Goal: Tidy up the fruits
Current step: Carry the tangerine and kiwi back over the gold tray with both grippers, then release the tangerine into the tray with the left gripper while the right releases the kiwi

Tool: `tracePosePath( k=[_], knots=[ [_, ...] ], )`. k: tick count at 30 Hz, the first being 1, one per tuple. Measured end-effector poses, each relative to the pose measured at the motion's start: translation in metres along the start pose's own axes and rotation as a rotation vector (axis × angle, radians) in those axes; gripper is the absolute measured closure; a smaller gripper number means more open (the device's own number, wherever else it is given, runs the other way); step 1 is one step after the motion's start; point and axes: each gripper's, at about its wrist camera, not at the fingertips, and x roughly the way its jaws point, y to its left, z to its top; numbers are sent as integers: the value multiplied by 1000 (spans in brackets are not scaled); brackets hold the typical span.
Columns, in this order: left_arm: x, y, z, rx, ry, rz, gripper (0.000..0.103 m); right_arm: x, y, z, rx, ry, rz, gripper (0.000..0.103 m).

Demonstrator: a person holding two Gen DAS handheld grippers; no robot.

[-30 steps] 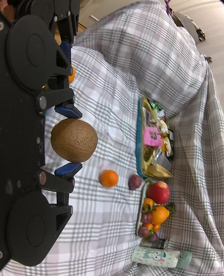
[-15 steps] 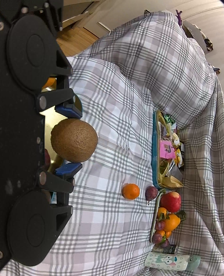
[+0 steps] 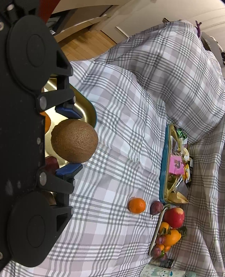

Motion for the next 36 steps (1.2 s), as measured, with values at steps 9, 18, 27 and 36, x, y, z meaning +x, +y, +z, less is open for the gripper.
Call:
tracePosePath(
  k=[9,18,27,36],
  knots=[
    [14,-5,-3,34,8,19,52,13,6,0,-61,39,17,44],
    [21,-6,-5,49,31,-4,52,24,9,0,-85,63,14,44],
    [19,3,-5,-1,35,-35,51,33,8,-4,-88,106,8,44],
    [7,8,-1,-60,-2,12,53,28,3,-8,-70,72,4,45]
  ],
)
